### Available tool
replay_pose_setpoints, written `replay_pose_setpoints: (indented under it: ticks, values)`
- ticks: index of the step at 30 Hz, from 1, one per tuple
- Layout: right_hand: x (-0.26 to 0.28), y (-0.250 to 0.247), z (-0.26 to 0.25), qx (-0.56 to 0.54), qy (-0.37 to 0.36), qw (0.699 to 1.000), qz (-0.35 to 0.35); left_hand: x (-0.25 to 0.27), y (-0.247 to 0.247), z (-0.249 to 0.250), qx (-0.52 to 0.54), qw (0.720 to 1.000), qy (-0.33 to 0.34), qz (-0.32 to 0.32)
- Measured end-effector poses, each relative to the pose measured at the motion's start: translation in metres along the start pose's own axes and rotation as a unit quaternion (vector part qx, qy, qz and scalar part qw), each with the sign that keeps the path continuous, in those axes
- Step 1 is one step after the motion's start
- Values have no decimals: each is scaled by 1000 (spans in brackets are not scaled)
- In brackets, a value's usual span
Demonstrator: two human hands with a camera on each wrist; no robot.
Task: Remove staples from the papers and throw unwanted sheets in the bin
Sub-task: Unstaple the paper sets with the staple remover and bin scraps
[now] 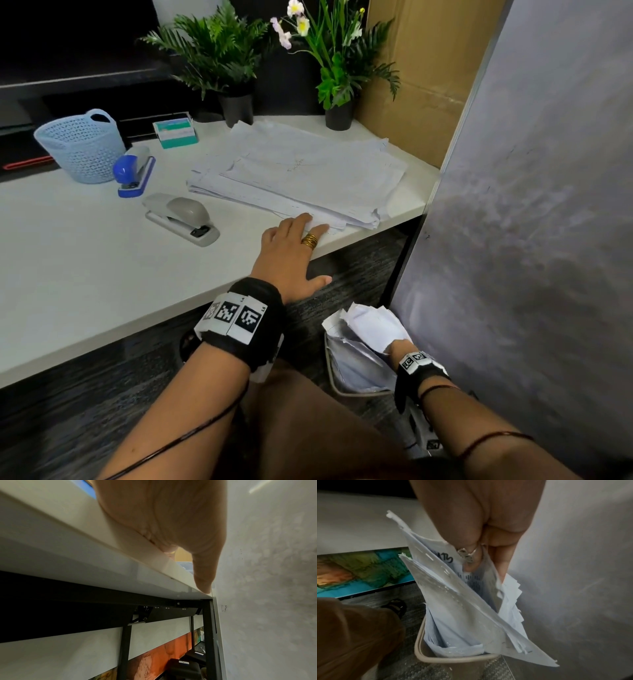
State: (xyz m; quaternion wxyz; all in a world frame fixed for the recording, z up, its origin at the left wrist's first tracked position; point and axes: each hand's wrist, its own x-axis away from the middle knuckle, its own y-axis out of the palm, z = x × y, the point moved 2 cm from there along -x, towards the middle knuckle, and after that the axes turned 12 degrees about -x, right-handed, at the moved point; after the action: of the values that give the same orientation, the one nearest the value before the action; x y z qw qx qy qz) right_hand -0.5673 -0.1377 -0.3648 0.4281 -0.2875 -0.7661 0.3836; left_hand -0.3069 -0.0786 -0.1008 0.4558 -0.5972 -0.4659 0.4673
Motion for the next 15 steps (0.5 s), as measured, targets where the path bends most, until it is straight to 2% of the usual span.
replay_pose_setpoints:
  ticks: [1,2,6,8,9,12,14,15]
  values:
    - [-7,6,3,-10,10,999,-29,-1,0,0,-4,1000,-1,-1]
    - [-1,3,-3,-17,39,999,-28,-1,1,0,-5,1000,-1,-1]
    - [38,-55,-56,-97,83,984,120,-1,0,-1,1,1000,-4,9]
    - [47,-86,-77,-122,73,964,226,-1,0,-1,12,1000,-4,14]
    - [51,-101,-86,-146,52,944,290,0,-1,0,15,1000,-5,14]
    - [71,-155,-128,-200,-89,854,472,1,-2,0,20,1000,-6,12]
    - [84,-191,-155,-185,-172,809,531,1,-3,0,27,1000,-7,11]
    - [85,-206,-164,-182,-196,798,541,1,-4,-1,32,999,-7,9]
